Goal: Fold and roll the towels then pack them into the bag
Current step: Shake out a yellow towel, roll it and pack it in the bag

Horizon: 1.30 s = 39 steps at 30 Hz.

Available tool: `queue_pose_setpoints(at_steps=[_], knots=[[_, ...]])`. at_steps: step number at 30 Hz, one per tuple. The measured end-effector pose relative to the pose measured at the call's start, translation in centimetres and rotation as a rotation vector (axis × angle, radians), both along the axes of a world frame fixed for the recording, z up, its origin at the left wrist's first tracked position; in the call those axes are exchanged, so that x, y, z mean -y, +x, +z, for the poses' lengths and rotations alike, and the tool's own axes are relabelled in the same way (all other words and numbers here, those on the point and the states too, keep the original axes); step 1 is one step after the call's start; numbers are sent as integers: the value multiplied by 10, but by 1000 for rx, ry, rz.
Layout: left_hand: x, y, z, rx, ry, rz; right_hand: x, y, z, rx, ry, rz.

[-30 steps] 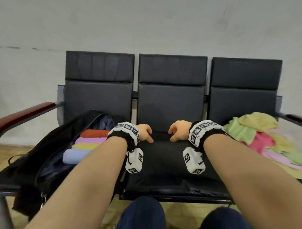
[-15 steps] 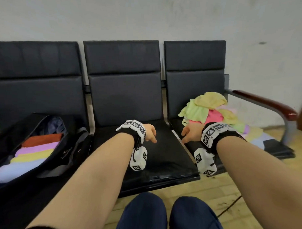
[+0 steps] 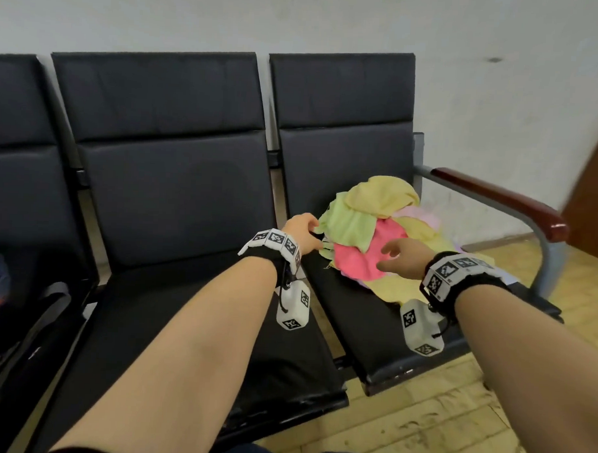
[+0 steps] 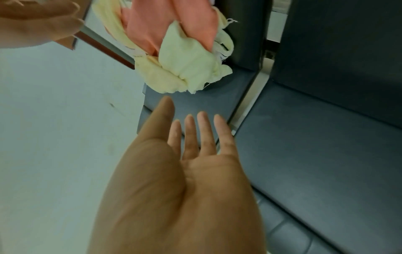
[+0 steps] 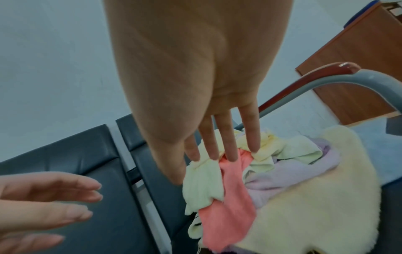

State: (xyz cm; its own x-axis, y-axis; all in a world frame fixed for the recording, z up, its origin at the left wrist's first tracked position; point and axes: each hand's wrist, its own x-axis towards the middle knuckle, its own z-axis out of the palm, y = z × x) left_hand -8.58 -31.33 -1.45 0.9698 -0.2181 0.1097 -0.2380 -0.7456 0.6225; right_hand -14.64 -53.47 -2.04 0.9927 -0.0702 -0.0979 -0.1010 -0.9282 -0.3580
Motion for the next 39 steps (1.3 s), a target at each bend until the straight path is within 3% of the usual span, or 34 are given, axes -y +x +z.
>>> queue_pose_setpoints(at_steps=[7, 13, 22, 27, 30, 32, 35, 39], knots=[[56, 85, -25, 87, -307, 159, 50, 75, -13, 255, 141, -78], [101, 131, -53, 155, -370, 174, 76, 133, -25, 417, 209, -129], [157, 168, -79, 211, -248, 47, 85, 187, -51, 441, 150, -2], [168, 170, -90, 144, -58, -2, 82, 197, -62, 285, -66, 14], [171, 168, -91, 138, -16, -8, 79, 201, -63, 331, -108, -41], [172, 167, -90, 146, -28, -13, 77, 200, -61, 418, 9, -66], [173, 166, -84, 170, -124, 6, 73, 191, -52, 502, 352, -52], [171, 162, -61, 210, -431, -5, 71, 177, -32, 608, 466, -56]])
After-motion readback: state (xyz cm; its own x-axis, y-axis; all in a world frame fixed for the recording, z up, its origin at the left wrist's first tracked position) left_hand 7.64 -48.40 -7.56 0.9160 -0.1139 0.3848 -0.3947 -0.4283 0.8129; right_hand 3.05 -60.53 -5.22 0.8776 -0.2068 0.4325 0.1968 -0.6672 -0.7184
